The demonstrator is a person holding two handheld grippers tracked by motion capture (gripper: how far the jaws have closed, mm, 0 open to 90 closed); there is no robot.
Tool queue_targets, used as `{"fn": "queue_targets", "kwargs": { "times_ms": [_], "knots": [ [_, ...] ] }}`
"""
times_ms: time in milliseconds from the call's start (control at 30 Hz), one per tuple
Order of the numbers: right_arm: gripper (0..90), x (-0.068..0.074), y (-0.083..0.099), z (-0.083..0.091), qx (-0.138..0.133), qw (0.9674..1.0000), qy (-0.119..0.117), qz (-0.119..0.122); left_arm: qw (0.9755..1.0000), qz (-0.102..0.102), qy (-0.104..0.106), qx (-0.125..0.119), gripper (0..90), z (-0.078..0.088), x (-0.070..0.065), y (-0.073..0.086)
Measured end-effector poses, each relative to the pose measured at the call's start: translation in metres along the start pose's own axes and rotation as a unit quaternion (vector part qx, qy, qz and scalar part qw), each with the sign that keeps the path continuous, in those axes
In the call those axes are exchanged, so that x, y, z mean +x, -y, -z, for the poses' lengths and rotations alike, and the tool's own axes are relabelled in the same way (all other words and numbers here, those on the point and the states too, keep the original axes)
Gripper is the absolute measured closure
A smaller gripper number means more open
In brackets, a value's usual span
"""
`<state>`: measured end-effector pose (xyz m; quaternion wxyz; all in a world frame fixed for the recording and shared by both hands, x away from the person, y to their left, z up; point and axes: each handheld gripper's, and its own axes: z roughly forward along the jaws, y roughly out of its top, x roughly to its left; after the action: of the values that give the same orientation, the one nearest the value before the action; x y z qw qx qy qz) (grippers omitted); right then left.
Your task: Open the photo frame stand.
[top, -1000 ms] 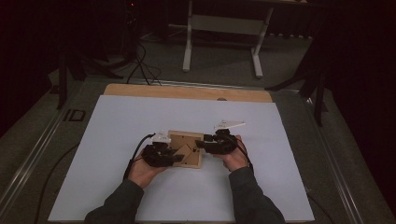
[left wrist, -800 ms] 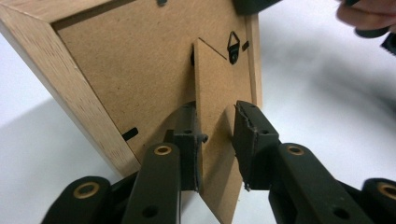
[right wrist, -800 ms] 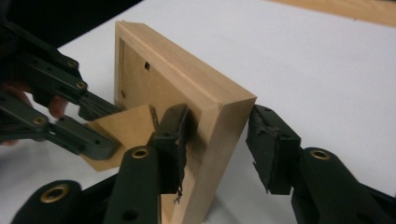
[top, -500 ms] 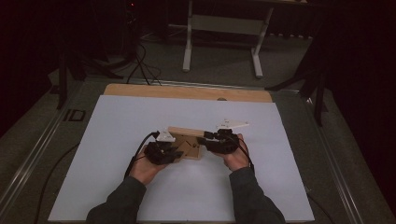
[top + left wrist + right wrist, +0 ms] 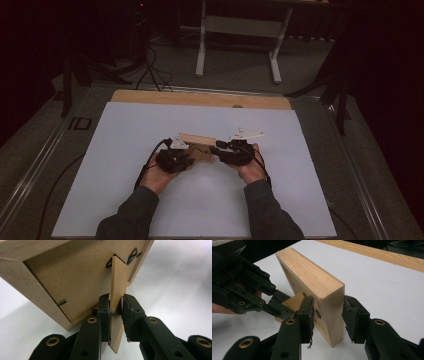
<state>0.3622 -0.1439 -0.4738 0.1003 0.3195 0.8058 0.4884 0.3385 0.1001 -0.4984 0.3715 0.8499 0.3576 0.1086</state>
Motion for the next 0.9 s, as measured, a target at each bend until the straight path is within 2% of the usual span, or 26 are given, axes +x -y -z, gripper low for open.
{"fn": "queue_targets", "kwargs": {
  "times_ms": [200,300,367,533,900],
  "knots": [
    [60.8,0.003,0.002,0.002,0.001,1.0000,0.002,0.003,0.9995,0.016,0.024,-0.011,70.9,0.001,0.001,0.005],
    [60.4,0.006,0.004,0.003,-0.002,1.0000,-0.001,0.004,0.9979,0.039,0.046,-0.025,68.3,0.003,0.004,0.011],
    [60.2,0.008,0.007,0.004,-0.006,1.0000,-0.003,0.004,0.9969,0.049,0.052,-0.032,67.7,0.004,0.005,0.015],
    [58.9,0.014,0.012,0.006,-0.010,0.9999,-0.002,0.007,0.9968,0.047,0.055,-0.035,66.6,0.010,0.003,0.023],
    [55.1,0.028,0.023,0.007,-0.002,0.9996,0.004,0.030,0.9970,0.044,0.055,-0.031,65.1,0.013,0.000,0.036]
  ]
}}
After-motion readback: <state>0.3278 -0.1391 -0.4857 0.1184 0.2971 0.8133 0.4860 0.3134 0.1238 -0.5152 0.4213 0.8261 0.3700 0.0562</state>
